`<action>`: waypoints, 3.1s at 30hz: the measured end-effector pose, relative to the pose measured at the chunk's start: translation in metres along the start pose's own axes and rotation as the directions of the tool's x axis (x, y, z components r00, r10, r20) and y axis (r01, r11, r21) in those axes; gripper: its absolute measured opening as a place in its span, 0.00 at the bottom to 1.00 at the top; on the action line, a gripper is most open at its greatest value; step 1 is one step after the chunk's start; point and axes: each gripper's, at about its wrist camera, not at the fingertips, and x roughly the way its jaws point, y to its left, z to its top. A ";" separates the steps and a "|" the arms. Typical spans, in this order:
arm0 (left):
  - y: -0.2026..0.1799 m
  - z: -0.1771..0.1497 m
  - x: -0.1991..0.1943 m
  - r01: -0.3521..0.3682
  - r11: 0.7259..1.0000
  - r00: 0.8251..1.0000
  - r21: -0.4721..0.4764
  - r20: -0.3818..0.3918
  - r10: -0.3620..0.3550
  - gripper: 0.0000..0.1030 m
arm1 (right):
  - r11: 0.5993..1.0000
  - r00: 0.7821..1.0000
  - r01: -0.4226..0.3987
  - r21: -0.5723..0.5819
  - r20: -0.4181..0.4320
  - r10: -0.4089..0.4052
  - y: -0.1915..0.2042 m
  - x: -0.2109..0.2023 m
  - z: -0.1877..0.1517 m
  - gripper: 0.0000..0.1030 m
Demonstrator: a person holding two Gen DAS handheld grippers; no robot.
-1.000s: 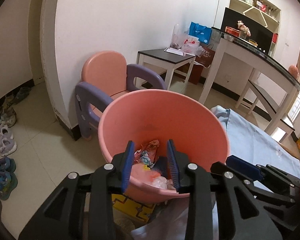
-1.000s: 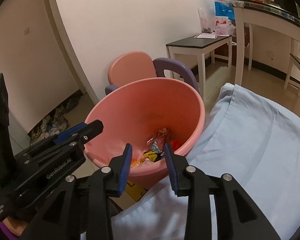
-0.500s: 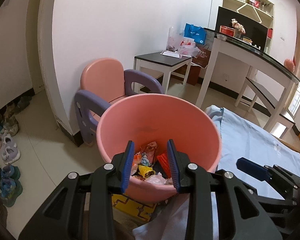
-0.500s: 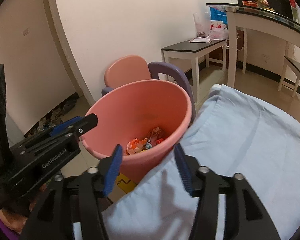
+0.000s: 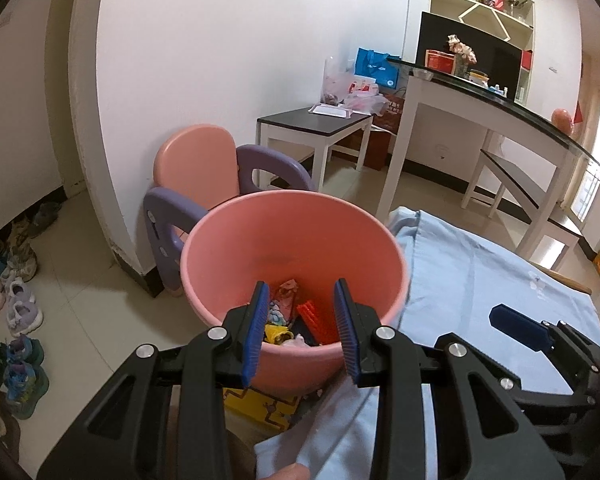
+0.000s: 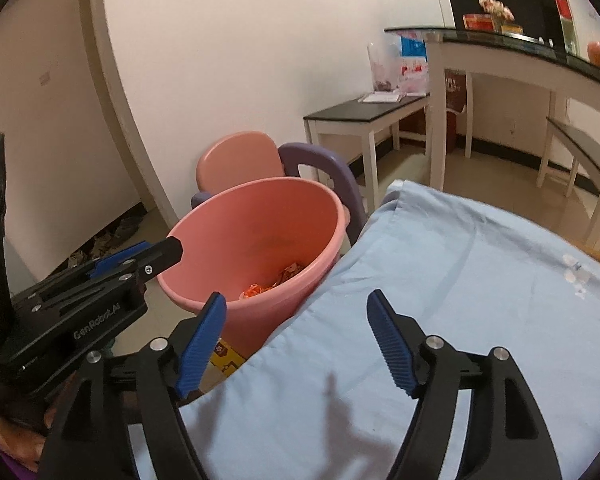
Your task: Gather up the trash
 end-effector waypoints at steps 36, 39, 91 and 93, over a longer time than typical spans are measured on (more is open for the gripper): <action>-0.038 -0.012 -0.063 0.026 0.998 0.995 0.061 0.094 -0.032 0.33 | 0.993 0.990 0.089 0.084 0.100 -0.097 -0.017 -0.083 -0.022 0.73; -0.040 -0.014 -0.064 0.027 0.997 0.995 0.067 0.096 -0.033 0.33 | 0.992 0.990 0.091 0.085 0.102 -0.100 -0.017 -0.084 -0.022 0.73; -0.051 -0.023 -0.052 0.029 0.994 0.997 0.104 0.069 -0.036 0.33 | 0.989 0.990 0.102 0.110 0.088 -0.112 -0.022 -0.086 -0.029 0.73; -0.051 -0.023 -0.051 0.029 0.994 0.997 0.105 0.067 -0.036 0.33 | 0.989 0.990 0.103 0.111 0.088 -0.113 -0.023 -0.086 -0.029 0.73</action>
